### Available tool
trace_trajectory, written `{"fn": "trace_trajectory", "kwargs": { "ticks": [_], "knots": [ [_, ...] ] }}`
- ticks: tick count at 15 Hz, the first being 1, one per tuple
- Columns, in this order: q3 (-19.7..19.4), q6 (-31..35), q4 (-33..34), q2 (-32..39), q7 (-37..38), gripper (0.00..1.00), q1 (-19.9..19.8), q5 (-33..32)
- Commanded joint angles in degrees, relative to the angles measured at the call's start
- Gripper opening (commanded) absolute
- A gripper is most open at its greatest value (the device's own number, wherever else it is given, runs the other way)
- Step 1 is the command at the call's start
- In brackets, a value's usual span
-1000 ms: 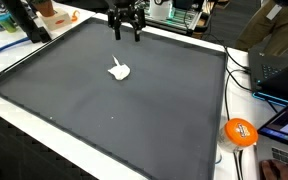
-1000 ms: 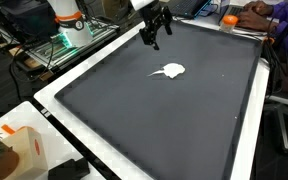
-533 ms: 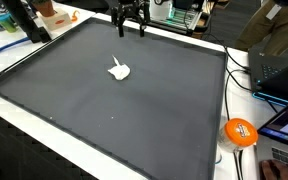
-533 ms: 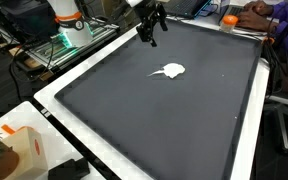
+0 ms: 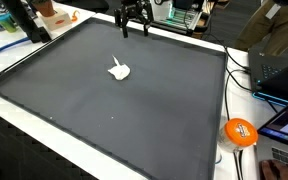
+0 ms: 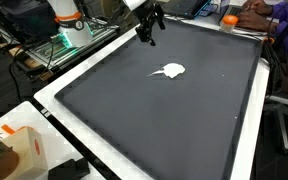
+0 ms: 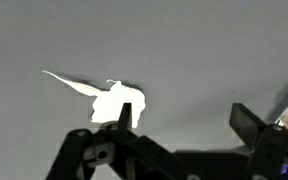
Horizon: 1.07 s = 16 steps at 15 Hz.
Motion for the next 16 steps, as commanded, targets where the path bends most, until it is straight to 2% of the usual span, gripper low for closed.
{"fn": "trace_trajectory", "kwargs": {
  "ticks": [1,6,8,9,10,11,12,13,14,16],
  "knots": [
    [-3.2,-8.4,2.7,0.4,11.6,1.0,0.2,-11.4],
    [-6.2,-18.0,8.3,-1.8,35.5,1.0,-0.7,-35.5],
    [-7.2,-19.8,9.5,-2.4,44.6,1.0,-1.1,-45.1],
    [-4.1,-20.3,9.9,-3.1,49.3,1.0,-4.4,-49.9],
    [-3.9,-22.2,11.1,-4.1,53.8,1.0,-4.7,-54.7],
    [-5.9,-24.7,12.8,-4.8,58.4,1.0,-2.2,-58.9],
    [-5.0,-27.1,14.6,-4.9,61.6,1.0,-1.6,-60.7],
    [-5.1,-29.2,16.1,-4.9,60.6,1.0,-1.0,-59.7],
    [-6.2,-25.2,14.3,-3.8,57.7,1.0,-1.2,-57.9],
    [-5.7,-28.0,16.3,-4.6,59.1,1.0,-0.5,-58.2]
  ]
}}
